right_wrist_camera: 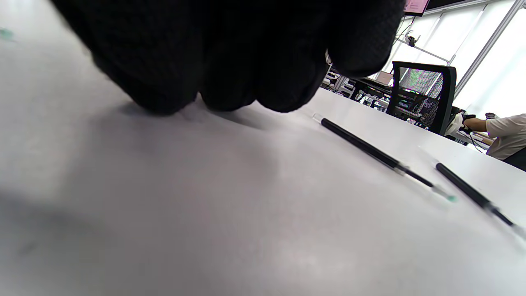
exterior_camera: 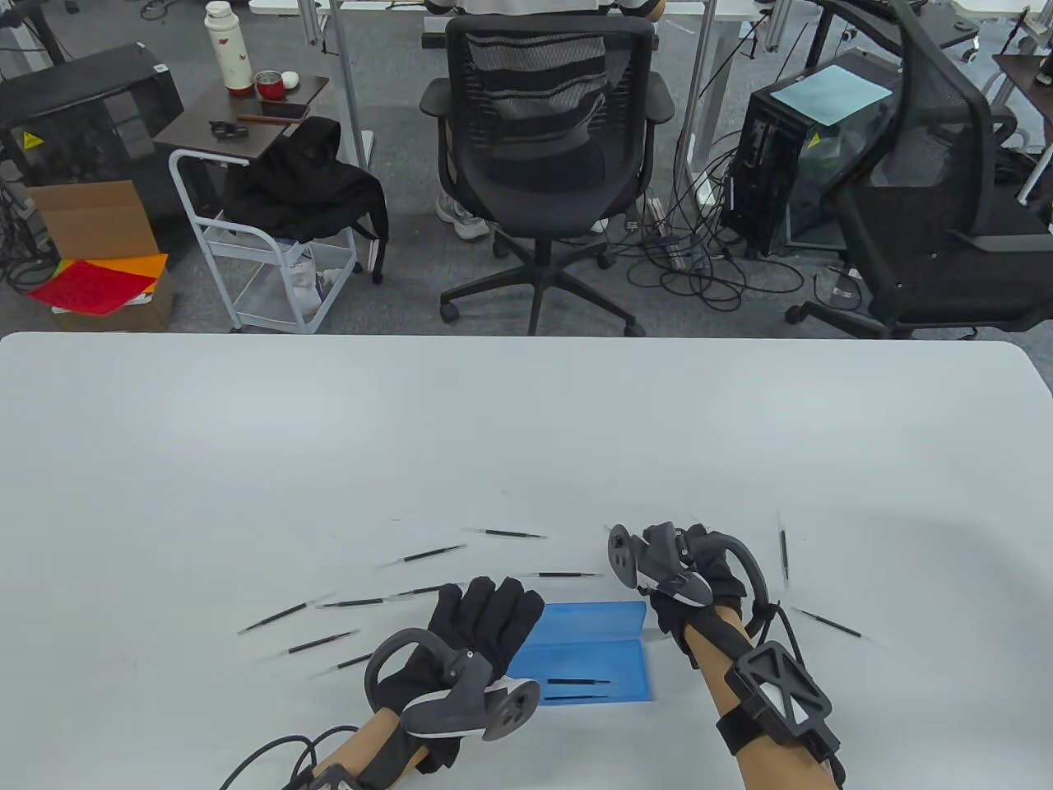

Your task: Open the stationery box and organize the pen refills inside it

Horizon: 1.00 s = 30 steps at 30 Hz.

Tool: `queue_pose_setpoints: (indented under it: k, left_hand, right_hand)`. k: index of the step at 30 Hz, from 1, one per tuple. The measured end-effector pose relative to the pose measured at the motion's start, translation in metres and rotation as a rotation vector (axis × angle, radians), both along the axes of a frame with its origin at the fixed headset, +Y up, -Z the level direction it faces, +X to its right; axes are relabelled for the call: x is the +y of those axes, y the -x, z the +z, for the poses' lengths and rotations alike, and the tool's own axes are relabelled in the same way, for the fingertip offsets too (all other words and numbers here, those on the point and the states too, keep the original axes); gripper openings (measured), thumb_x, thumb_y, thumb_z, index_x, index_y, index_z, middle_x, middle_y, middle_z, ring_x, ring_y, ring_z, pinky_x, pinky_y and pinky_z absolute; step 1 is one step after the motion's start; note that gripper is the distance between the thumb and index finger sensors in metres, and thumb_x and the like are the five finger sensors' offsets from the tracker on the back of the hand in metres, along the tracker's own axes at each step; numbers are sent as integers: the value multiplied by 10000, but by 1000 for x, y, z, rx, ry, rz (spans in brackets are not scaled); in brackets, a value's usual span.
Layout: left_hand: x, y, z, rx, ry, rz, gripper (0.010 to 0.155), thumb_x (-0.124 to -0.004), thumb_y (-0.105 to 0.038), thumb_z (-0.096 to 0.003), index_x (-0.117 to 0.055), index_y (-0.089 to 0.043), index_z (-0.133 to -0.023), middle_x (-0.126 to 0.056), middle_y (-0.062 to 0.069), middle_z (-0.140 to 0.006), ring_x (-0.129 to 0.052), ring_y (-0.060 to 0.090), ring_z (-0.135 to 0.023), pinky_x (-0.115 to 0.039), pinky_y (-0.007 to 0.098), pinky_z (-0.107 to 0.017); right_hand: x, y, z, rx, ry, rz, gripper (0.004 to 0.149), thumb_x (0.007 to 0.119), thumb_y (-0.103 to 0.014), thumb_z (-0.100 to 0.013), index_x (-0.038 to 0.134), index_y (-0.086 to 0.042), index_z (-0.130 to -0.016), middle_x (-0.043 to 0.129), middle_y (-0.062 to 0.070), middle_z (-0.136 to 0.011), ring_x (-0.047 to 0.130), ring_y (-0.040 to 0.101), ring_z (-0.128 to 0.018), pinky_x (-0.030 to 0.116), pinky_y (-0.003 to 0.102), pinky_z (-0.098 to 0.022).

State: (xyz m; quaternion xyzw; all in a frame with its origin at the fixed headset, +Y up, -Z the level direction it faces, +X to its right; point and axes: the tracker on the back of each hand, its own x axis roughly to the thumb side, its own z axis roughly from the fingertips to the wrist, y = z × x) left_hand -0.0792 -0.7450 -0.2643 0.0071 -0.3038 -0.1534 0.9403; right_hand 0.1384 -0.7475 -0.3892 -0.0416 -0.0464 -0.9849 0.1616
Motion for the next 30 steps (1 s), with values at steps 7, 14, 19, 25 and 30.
queue_pose_setpoints:
  k: [7, 14, 19, 25, 30]
  left_hand:
    - [0, 1, 0, 0, 1, 1, 1244, -787, -688, -324, -58, -114, -1152, -200, 204, -1259, -444, 507, -1141, -462, 692, -788]
    - [0, 1, 0, 0, 1, 1, 1245, -786, -689, -325, -55, -113, -1152, -198, 203, -1259, -443, 507, -1141, -462, 693, -787]
    - [0, 1, 0, -1, 1, 1, 1243, -786, -688, -325, -57, -114, -1153, -200, 202, -1259, -444, 508, -1140, -462, 692, -787]
    - [0, 1, 0, -1, 6, 5, 1245, -788, -687, -325, -56, -113, -1153, -198, 201, -1259, -441, 509, -1140, -460, 694, -787]
    - [0, 1, 0, 0, 4, 3, 1245, -787, -688, -325, -56, -114, -1152, -199, 201, -1259, -442, 507, -1141, -462, 693, -787]
  right_hand:
    - [1, 1, 1, -9, 1, 6, 634, 908, -337, -414, 740, -193, -1008, 1026, 19, -781, 986, 303, -728, 750, 580, -673]
    - [2, 5, 1, -34, -3, 28, 618, 903, -325, -419, 748, -191, -1002, 1031, 14, -768, 993, 301, -715, 757, 580, -666]
    - [-1, 8, -1, -45, -22, 52, 601, 900, -315, -422, 761, -189, -993, 1038, 3, -747, 1002, 293, -701, 767, 577, -658]
    - [-2, 10, -2, -64, -28, 58, 600, 908, -307, -410, 775, -181, -981, 1043, 0, -720, 1014, 292, -678, 779, 581, -646]
    - [-2, 8, -5, -83, -7, 35, 600, 911, -315, -414, 773, -164, -978, 1036, 8, -701, 1012, 297, -668, 776, 592, -646]
